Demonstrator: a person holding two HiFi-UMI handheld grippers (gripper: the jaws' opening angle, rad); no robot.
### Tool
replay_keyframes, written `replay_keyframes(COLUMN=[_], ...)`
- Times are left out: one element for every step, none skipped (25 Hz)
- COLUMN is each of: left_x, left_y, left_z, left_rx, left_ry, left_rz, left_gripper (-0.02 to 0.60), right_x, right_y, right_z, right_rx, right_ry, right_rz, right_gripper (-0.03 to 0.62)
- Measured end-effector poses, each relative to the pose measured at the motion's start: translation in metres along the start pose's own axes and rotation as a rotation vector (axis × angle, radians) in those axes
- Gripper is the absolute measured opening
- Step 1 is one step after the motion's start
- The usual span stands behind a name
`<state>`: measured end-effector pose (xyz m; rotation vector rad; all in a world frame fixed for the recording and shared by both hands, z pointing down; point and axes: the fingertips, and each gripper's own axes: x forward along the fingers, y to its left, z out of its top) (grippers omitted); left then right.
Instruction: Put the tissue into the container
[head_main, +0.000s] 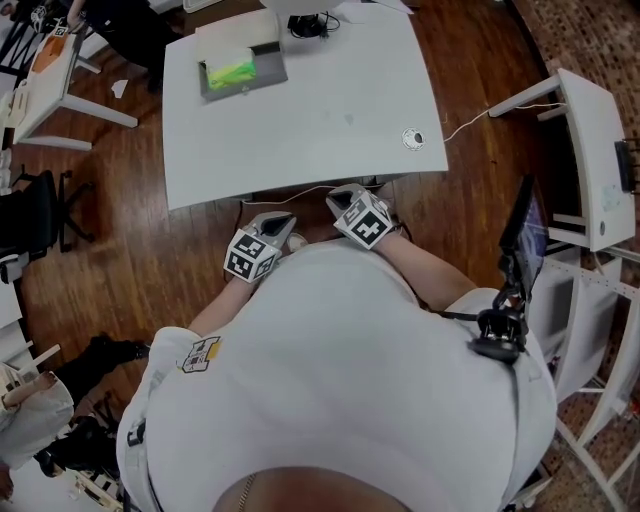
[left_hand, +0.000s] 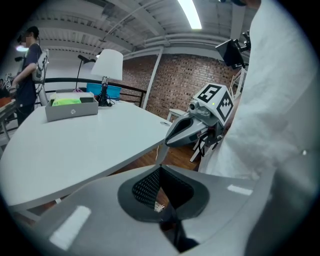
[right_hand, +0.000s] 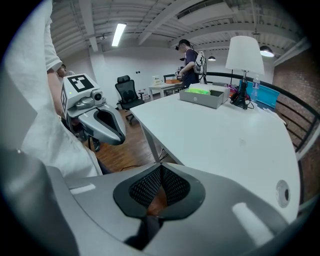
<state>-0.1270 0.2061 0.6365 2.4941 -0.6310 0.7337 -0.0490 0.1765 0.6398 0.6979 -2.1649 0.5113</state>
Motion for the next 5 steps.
replay_keyframes(left_x=[-0.0014, -0.0028, -0.0038, -0.0045, -0.0051], left_y=[0.0017, 0.0033, 0.0046, 0.0056, 0.0065], left_z=[0.0007, 0.0013, 0.0019, 0.0026, 0.0033], left_rx=[0.0, 0.0, -0.001, -0.002, -0.003], left_ry=[0.0, 0.0, -0.001, -0.002, -0.004], left_rz=[0.003, 0.006, 0.008, 0.01, 0.011], left_gripper=[0.0, 0.0, 0.0, 0.0, 0.0], right_x=[0.0004, 0.0009, 0.0015, 0.0021, 0.0026], right_y=[0.0004, 0.0007, 0.0009, 0.0009, 0.0009], right_z=[0.002, 0.0039, 0.0055, 0.0068, 0.008], right_rx=[-0.001, -0.004, -0.007, -0.011, -0.015], right_ry=[-0.002, -0.004, -0.005, -0.006, -0.007], right_rz=[0.002, 0.003, 0.004, 0.006, 0.007], right_gripper=[0.0, 0.0, 0.0, 0.0, 0.0])
